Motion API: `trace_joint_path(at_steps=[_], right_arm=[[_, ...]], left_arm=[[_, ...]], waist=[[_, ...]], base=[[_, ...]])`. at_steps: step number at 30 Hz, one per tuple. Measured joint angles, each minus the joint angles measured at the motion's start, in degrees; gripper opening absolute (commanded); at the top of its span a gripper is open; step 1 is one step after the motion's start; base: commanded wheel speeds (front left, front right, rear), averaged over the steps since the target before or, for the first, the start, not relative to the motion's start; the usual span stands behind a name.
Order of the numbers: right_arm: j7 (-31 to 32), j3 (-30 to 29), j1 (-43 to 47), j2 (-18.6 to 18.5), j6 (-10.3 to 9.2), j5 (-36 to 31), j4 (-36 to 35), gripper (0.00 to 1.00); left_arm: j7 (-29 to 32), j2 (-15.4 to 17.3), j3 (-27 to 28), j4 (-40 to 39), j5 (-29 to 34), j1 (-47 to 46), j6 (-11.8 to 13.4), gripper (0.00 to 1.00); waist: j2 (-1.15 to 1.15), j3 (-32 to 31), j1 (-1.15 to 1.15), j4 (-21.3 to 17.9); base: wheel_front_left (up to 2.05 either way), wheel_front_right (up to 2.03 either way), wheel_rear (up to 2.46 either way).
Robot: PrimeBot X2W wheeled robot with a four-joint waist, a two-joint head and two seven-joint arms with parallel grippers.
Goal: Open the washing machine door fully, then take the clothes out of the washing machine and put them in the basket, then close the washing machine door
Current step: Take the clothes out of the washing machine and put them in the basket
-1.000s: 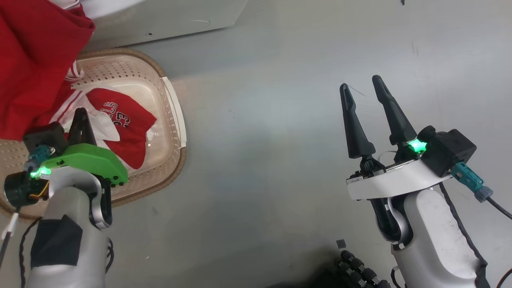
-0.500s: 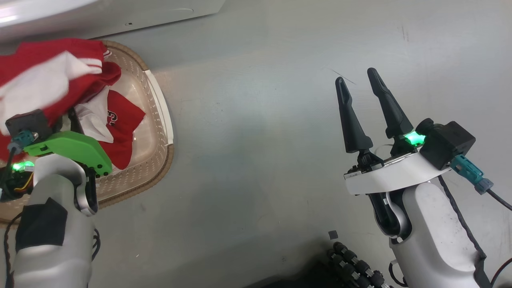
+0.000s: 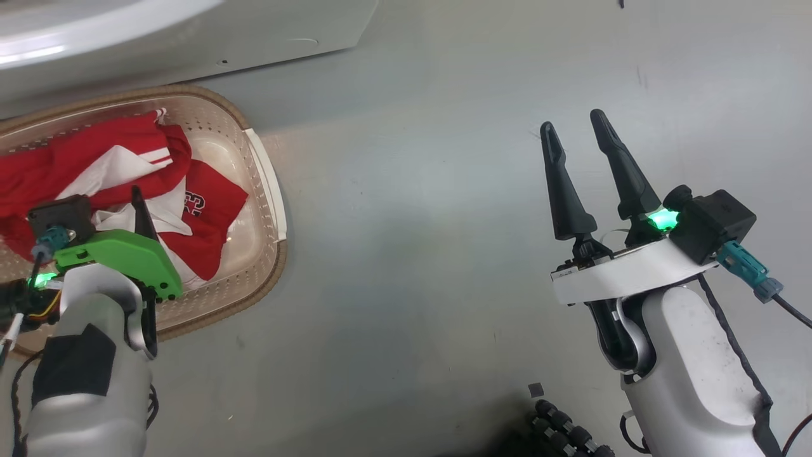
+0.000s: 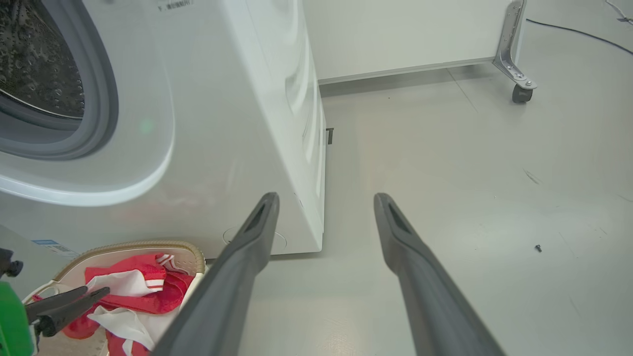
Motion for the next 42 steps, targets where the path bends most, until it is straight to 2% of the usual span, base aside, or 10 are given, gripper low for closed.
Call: trace_joint_path(at_steps=[11, 18, 21, 31, 42], right_arm=[[0.0, -1.1, 0.3, 0.0, 0.01, -1.4, 2.3, 1.00], [0.0, -2.6, 2.2, 0.0, 0.02, -4.3, 4.9, 1.00], [0.0, -3.3, 3.7, -0.4, 0.02, -4.8, 5.9, 1.00], [0.0, -4.9, 7.0, -1.0, 0.03, -6.4, 7.4, 1.00], [0.0, -5.8, 10.4, -0.9, 0.00, -7.3, 7.5, 1.00]], left_arm=[[-3.5, -1.9, -4.4, 1.4, 3.2, 0.2, -2.3, 1.00], [-5.0, -3.3, -5.9, -1.9, 3.4, 1.5, -3.4, 1.00], [-5.0, -3.6, -6.2, -4.2, 3.4, 2.5, -3.9, 1.00], [-5.0, -4.0, -7.4, -19.1, 4.6, 6.7, -4.4, 1.00], [-5.0, -4.0, -7.6, -29.3, 4.9, 15.7, -3.3, 1.00]], waist=[[0.00, -4.9, 0.00, 2.3], [0.00, -9.1, 0.00, 4.5], [0.00, -11.1, 0.00, 5.7], [0.00, -18.8, 0.00, 10.5], [0.00, -26.7, 0.00, 14.1]], base=[[0.00, 0.00, 0.00], [0.00, 0.00, 0.00], [0.00, 0.00, 0.00], [0.00, 0.00, 0.00], [0.00, 0.00, 0.00]])
